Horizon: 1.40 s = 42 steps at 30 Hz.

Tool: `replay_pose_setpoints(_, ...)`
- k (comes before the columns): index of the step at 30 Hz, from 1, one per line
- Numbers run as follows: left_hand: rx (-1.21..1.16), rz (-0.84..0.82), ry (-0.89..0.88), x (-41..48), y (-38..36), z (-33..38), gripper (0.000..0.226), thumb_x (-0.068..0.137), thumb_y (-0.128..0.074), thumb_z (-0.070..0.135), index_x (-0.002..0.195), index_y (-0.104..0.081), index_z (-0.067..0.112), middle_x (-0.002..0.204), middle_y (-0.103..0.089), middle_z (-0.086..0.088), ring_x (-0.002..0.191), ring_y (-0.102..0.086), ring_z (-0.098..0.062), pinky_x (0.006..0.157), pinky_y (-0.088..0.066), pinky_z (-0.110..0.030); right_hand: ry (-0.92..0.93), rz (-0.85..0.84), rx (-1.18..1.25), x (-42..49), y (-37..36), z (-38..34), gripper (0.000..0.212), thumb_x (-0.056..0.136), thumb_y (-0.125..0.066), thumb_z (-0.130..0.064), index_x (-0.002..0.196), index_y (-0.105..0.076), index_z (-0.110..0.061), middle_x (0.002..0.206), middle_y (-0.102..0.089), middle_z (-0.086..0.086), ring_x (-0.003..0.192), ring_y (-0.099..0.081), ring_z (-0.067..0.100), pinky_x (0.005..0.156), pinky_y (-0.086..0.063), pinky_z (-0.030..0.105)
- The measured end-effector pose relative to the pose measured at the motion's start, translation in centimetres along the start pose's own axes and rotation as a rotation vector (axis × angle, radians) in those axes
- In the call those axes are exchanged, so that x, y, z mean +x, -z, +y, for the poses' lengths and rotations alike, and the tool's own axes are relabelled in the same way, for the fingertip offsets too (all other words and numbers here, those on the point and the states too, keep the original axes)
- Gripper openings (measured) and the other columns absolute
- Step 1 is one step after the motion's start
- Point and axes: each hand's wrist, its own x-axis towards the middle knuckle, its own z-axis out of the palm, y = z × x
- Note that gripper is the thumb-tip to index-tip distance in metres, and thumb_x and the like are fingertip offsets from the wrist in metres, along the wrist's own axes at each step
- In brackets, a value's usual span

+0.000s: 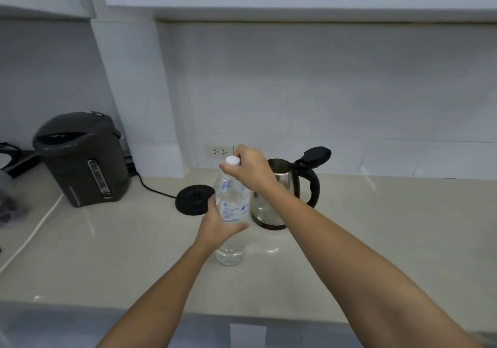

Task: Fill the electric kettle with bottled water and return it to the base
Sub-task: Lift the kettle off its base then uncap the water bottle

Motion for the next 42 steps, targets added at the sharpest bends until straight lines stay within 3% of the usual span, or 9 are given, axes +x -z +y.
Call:
replay_pose_setpoints(5, -0.015, 0.089, 0.045, 0.1, 0.3, -0.8, 0.092, 0.061, -0.090, 0.030, 0.134, -0.036, 0.019, 0.107, -0.057, 0.011, 0.097, -0.057, -0.012, 0.082, -0.045, -0.024, 0.021, -0.090, -0.162, 0.8, 0.0, -1.9, 0.038, 0.085, -0.063, -0.044, 0.091, -0.055, -0.008, 0.089, -0.063, 0.009, 0.083, -0.060, 0.026, 0.066, -0.046, 0.036)
replay_pose_setpoints(11, 0.014, 0.073, 0.049, 0.4, 0.5, -1.0, 0.088, 0.062, -0.089, 0.032, 0.133, -0.038, 0.021, 0.106, -0.059, 0.009, 0.095, -0.059, -0.012, 0.079, -0.045, -0.024, 0.052, -0.244, -0.457, 2.5, 1.4, -3.4, 0.040, 0.091, -0.056, -0.044, 0.074, -0.043, -0.010, 0.065, -0.043, 0.000, 0.073, -0.048, 0.024, 0.049, -0.030, 0.027)
replay_pose_setpoints(20, 0.054, 0.057, 0.030, 0.4, 0.8, -1.1, 0.085, 0.063, -0.088, 0.033, 0.131, -0.039, 0.020, 0.102, -0.058, 0.011, 0.091, -0.057, -0.010, 0.078, -0.046, -0.023, 0.285, -0.558, -0.521, 3.1, 3.4, -3.2, 0.025, 0.099, -0.050, -0.024, 0.117, -0.048, -0.007, 0.111, -0.055, 0.009, 0.100, -0.053, 0.028, 0.080, -0.041, 0.035)
replay_pose_setpoints(23, 0.053, 0.050, 0.034, 0.5, 0.9, -1.2, 0.086, 0.064, -0.088, 0.033, 0.133, -0.038, 0.020, 0.103, -0.057, 0.011, 0.093, -0.057, -0.010, 0.080, -0.046, -0.023, 0.374, -0.574, -0.602, 3.4, 3.8, -3.1, 0.028, 0.098, -0.048, -0.005, 0.124, -0.050, -0.014, 0.124, -0.053, 0.006, 0.108, -0.052, 0.023, 0.087, -0.044, 0.035)
replay_pose_setpoints(26, 0.056, 0.039, 0.031, 0.6, 1.0, -1.2, 0.087, 0.064, -0.088, 0.034, 0.133, -0.037, 0.021, 0.107, -0.060, 0.009, 0.095, -0.057, -0.010, 0.081, -0.047, -0.023, 0.439, -0.568, -0.584, 3.3, 4.1, -2.7, 0.051, 0.087, -0.038, 0.018, 0.119, -0.054, -0.019, 0.121, -0.051, 0.001, 0.103, -0.056, 0.020, 0.085, -0.049, 0.036)
replay_pose_setpoints(30, 0.056, 0.040, 0.028, 0.6, 1.0, -1.5, 0.088, 0.062, -0.088, 0.036, 0.133, -0.038, 0.021, 0.111, -0.061, 0.008, 0.101, -0.060, -0.013, 0.084, -0.048, -0.025, 0.466, -0.443, -0.506, 3.1, 4.3, -2.1, 0.038, 0.087, -0.047, 0.010, 0.111, -0.059, -0.017, 0.117, -0.055, 0.002, 0.093, -0.053, 0.019, 0.078, -0.043, 0.029)
replay_pose_setpoints(35, 0.030, 0.074, 0.038, 0.4, 0.5, -1.9, 0.088, 0.062, -0.087, 0.036, 0.134, -0.038, 0.022, 0.116, -0.063, 0.006, 0.106, -0.061, -0.016, 0.087, -0.049, -0.027, 0.202, -0.128, -0.211, 0.7, 4.5, 1.6, 0.027, 0.088, -0.063, -0.015, 0.115, -0.059, -0.019, 0.115, -0.064, 0.002, 0.091, -0.064, 0.020, 0.083, -0.051, 0.030)
replay_pose_setpoints(39, -0.114, 0.138, 0.043, -0.4, -0.9, -2.4, 0.081, 0.067, -0.086, 0.028, 0.132, -0.040, 0.018, 0.118, -0.061, 0.004, 0.107, -0.060, -0.017, 0.088, -0.047, -0.027, -0.235, -0.187, -0.275, -3.3, 2.1, 10.2, 0.021, 0.086, -0.060, -0.024, 0.105, -0.057, -0.017, 0.107, -0.066, 0.007, 0.095, -0.064, 0.027, 0.082, -0.055, 0.040)
replay_pose_setpoints(42, -0.230, 0.173, 0.050, -0.9, -2.2, -2.9, 0.080, 0.070, -0.085, 0.022, 0.134, -0.037, 0.017, 0.120, -0.058, 0.005, 0.111, -0.058, -0.015, 0.091, -0.045, -0.026, -0.455, -0.283, -0.252, -7.1, 0.0, 15.9, 0.029, 0.082, -0.070, -0.024, 0.107, -0.062, -0.011, 0.107, -0.062, 0.007, 0.094, -0.061, 0.024, 0.085, -0.054, 0.036)
